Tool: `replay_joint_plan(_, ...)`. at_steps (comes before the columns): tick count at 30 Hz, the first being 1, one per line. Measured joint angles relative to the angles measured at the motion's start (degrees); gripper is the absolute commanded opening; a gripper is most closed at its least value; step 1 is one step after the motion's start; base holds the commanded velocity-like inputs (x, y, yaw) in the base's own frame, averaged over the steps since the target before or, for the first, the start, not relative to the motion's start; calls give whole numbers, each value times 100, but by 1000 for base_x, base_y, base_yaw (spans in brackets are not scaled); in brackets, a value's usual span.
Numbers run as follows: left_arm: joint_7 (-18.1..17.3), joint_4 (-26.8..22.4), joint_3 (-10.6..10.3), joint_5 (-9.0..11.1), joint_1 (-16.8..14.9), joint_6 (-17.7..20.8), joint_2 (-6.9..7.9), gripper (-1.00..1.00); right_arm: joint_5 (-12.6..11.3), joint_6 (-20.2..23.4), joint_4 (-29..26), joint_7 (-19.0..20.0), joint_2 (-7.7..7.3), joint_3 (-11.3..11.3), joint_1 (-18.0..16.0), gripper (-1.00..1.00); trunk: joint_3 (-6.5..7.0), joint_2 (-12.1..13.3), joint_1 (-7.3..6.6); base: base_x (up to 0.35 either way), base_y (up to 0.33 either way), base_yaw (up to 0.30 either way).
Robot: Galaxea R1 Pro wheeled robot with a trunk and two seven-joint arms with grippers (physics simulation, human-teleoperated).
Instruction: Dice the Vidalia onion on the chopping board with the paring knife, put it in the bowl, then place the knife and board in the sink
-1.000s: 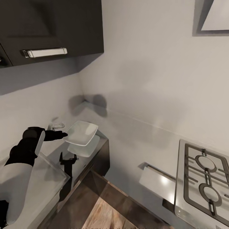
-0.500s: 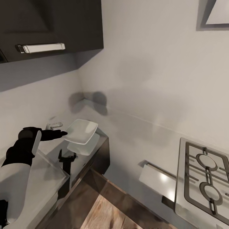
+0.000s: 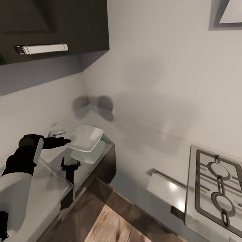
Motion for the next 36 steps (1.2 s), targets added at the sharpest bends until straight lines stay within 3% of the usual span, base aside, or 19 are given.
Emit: replay_joint_plan(36,29,125,-30,-28,0,-193,-102,100,0,0,0,0,16,0,0,100,-325,0,0,0,0,0)
